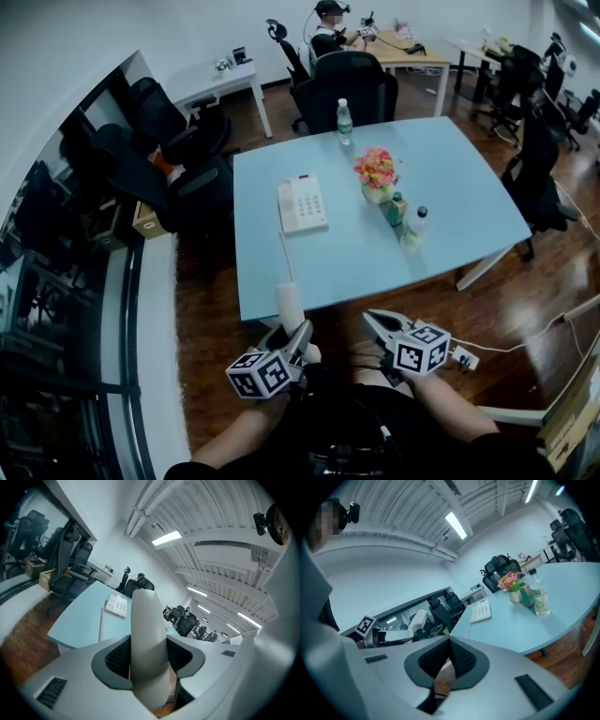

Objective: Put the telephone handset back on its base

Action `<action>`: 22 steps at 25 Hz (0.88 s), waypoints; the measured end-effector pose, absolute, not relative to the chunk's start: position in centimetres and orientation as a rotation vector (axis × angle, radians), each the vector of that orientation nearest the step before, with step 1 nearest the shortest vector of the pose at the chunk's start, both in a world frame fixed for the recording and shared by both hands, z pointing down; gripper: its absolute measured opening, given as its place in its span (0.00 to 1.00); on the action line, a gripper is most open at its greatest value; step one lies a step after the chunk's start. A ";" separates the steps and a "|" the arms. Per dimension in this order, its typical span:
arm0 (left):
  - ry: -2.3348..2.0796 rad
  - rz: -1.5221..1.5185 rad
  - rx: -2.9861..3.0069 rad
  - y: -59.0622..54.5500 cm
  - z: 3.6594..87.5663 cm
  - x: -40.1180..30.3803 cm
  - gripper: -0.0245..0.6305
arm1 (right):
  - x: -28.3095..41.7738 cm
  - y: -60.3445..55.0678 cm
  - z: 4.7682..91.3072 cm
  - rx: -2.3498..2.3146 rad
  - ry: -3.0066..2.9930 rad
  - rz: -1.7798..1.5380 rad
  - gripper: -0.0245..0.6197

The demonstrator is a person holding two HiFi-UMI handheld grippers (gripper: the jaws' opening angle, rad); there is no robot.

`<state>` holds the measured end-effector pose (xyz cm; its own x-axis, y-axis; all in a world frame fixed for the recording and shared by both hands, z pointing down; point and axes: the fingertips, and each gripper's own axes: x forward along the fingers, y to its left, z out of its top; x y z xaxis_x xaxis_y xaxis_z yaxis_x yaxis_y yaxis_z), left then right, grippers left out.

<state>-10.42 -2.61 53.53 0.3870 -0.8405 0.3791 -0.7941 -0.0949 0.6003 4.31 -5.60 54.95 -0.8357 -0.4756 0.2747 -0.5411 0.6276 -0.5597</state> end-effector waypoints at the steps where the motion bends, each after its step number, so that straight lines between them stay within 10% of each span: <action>1: -1.406 -0.081 1.880 -3.6 53.4 -11.2 0.36 | 3.5 -6.5 54.4 0.867 -2.735 0.991 0.06; 22: -1.314 -0.021 1.856 -22.1 55.2 -24.1 0.36 | -8.5 -22.8 53.8 1.019 -2.642 1.009 0.06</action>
